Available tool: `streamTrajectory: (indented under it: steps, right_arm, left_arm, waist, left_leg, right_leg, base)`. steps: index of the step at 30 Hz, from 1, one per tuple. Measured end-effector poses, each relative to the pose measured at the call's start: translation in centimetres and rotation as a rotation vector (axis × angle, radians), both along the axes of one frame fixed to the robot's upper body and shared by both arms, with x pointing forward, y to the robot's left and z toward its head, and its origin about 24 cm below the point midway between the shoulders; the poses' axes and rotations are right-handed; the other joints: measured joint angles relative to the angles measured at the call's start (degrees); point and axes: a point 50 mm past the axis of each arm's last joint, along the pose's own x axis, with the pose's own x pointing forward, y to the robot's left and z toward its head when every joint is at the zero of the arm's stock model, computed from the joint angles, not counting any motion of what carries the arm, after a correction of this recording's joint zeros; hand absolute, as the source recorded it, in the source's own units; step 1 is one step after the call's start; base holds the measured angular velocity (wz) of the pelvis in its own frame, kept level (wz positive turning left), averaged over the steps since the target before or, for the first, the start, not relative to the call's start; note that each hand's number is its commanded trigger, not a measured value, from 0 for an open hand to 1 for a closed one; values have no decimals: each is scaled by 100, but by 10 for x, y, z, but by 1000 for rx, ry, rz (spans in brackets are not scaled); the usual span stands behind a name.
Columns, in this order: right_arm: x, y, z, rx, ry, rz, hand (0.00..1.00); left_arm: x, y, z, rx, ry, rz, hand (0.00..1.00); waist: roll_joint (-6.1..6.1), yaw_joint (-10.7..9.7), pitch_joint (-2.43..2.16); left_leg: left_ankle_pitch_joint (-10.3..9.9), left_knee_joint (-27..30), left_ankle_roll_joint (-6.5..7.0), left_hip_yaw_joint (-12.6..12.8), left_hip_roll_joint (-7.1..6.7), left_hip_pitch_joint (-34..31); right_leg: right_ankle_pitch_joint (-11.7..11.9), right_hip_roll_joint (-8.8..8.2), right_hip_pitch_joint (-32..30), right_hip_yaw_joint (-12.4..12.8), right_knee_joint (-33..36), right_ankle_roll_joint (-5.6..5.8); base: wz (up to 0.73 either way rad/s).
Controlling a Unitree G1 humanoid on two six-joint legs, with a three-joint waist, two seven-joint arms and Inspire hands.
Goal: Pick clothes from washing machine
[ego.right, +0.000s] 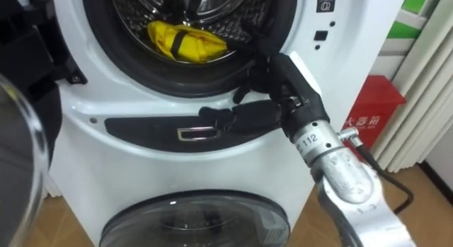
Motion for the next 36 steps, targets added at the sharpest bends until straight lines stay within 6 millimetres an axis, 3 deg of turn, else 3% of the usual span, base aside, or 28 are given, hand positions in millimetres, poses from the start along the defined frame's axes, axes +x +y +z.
streamTrajectory:
  steps: [6, 11, 13, 15, 19, 25, 36]
  right_arm:
    - [-10, 5, 14, -88, -34, 75, 0]
    - [-22, 26, 53, -75, -202, 219, 0]
    - [-28, 35, 65, -61, -255, 297, 0]
    - [-32, 40, 65, -65, -259, 347, 0]
    - [-37, 46, 68, -46, -264, 445, 0]
    - [-41, 51, 68, 1, -254, 543, 0]
    - [-49, 56, 73, 10, -293, 610, 0]
  left_arm:
    - [0, 1, 0, 2, 10, 4, 0]
    - [12, 2, 1, -8, -17, -9, 0]
    - [16, 7, 3, 5, -32, -15, 0]
    - [17, 12, 5, 17, -34, -17, 0]
    - [16, 12, 5, 16, -30, -17, 0]
    - [12, 13, 4, 14, -17, -13, 0]
    - [5, 13, 4, -1, -14, -10, 0]
  waist:
    - [-2, 44, -11]
    - [-8, 92, -24]
    - [-102, 147, -69]
    - [-161, 212, -87]
    - [-257, 293, -56]
    - [-224, 372, -13]
    - [-208, 402, -4]
  left_leg:
    - [68, -110, -110, -4, 66, 38]
    - [88, -116, -147, -115, 79, 66]
    - [94, -175, -157, -129, 77, 146]
    - [94, -205, -158, -140, 74, 217]
    - [78, -234, -155, -130, 76, 302]
    - [55, -298, -136, -137, 73, 331]
    - [44, -305, -150, -130, 69, 336]
  right_leg:
    - [-14, 82, -23, -14, 1, -124]
    - [-41, 84, 37, -127, -27, -162]
    - [-81, 83, 116, -153, -35, -159]
    - [-130, 77, 188, -159, -39, -146]
    - [-167, 52, 274, -170, -37, -109]
    - [-168, 49, 327, -213, -53, -94]
    - [-168, 72, 335, -197, -119, -97]
  base:
    - [1]
    - [12]
    - [10]
    - [7]
    - [6]
    - [2]
    - [-1]
